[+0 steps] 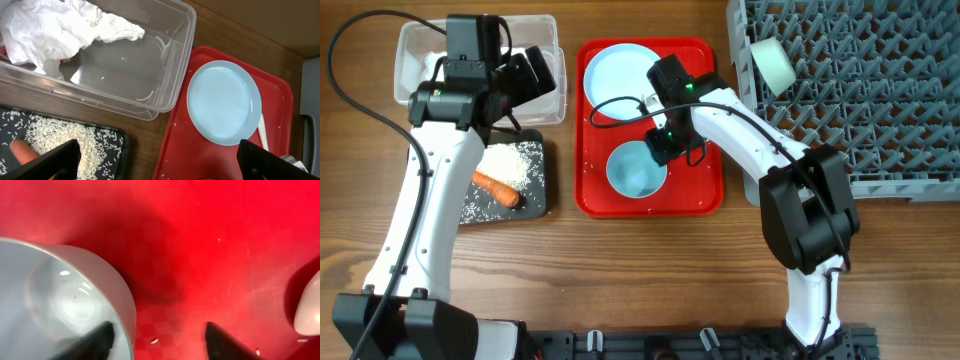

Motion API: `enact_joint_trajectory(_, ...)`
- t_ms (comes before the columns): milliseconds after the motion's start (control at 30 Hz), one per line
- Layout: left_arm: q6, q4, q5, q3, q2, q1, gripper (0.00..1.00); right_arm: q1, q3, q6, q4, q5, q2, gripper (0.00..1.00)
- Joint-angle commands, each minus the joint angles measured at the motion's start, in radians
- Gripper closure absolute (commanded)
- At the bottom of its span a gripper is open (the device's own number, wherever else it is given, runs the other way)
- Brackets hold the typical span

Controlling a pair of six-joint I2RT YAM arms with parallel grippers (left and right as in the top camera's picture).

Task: Sort waste into correct bins and load items into the dishwasher rack
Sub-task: 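Reach the right gripper to the light-blue bowl and grasp its rim, then carry the light-blue bowl right and place it in the rack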

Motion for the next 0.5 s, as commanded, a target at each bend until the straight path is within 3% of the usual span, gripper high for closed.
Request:
enact_joint_trajectory(0, -0.013, 0.002, -0.006, 0.008, -0.001, 0.004, 0.00, 0.003, -0.005, 0.008, 0.020, -0.039, 0.026, 0.24)
enact_joint_trajectory(67, -0.013, 0.002, -0.006, 0.008, -0.001, 0.004, 0.00, 0.003, -0.005, 0.009, 0.027, -0.058, 0.026, 0.32)
enact_joint_trajectory(133, -0.013, 0.002, -0.006, 0.008, -0.001, 0.004, 0.00, 0.003, -0.005, 0.009, 0.035, -0.057, 0.026, 0.49)
enact_joint_trajectory(167, -0.013, 0.002, -0.006, 0.008, -0.001, 0.004, 0.00, 0.003, -0.005, 0.009, 0.037, -0.058, 0.026, 0.53)
enact_joint_trajectory(467, -0.013, 0.002, -0.006, 0.008, -0.001, 0.004, 0.00, 0.005, -0.050, -0.037, 0.043, -0.054, 0.026, 0.57)
